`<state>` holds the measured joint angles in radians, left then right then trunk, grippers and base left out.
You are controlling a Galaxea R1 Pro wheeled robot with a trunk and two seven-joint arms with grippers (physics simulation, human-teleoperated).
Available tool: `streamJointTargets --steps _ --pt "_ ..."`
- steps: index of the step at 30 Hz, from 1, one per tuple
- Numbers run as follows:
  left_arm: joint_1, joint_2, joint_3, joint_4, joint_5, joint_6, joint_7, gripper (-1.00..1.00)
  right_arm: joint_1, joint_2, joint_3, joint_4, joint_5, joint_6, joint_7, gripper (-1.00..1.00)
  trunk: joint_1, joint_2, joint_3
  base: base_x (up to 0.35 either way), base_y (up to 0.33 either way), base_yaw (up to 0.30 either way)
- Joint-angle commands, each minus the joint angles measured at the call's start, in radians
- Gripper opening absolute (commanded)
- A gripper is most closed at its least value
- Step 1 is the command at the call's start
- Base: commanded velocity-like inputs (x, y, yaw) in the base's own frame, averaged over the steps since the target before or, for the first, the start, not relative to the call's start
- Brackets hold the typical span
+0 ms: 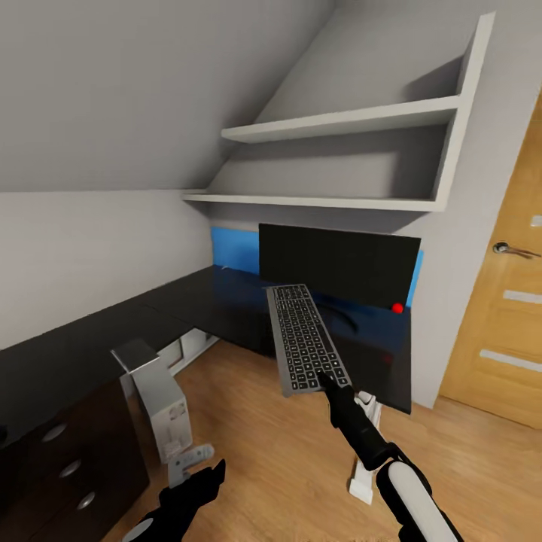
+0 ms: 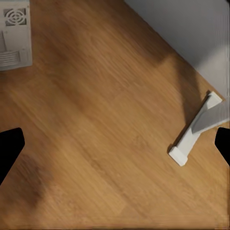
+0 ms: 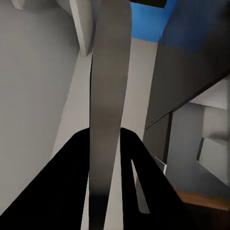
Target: In the bedroom, organize the workspace by keeping the computer under the desk, ensuring the monitor is on the desk, placing the keyboard on the desk next to the monitor, placing the mouse on the desk next to the keyboard, moving the folder from the swivel chair onto the desk next to the mouse, stacking the notebook on top of the folder with the pen on top of the notebook, and positioning the swivel chair next to the desk.
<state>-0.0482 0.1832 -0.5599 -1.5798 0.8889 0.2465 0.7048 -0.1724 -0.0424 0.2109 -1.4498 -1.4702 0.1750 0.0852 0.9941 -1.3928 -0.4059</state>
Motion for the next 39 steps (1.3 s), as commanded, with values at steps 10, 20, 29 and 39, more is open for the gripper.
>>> streamJointTargets --steps 10,20,29,39 --pt "-0.001 0.001 -0.002 -0.002 0.004 0.002 0.007 1.00 -0.001 0.000 0.002 0.000 -0.010 0.001 0.005 -1.00 0.000 -0.001 -0.001 -0.003 0.003 -0.297" --pt "-0.001 0.001 -0.002 -0.002 0.004 0.002 0.007 1.00 -0.001 0.002 0.002 0.021 -0.010 -0.003 0.005 -1.00 0.000 -0.001 -0.001 0.000 0.000 -0.297" --pt "-0.001 0.001 -0.003 -0.002 0.004 0.002 0.007 1.00 -0.001 0.003 0.005 0.035 -0.009 -0.017 0.002 -1.00 0.000 -0.001 -0.001 0.000 0.000 -0.297" --pt "-0.001 0.001 -0.003 -0.002 0.004 0.002 0.007 1.00 -0.001 0.004 0.006 0.044 -0.007 -0.019 -0.035 -1.00 0.000 -0.001 -0.001 0.000 0.000 -0.297"
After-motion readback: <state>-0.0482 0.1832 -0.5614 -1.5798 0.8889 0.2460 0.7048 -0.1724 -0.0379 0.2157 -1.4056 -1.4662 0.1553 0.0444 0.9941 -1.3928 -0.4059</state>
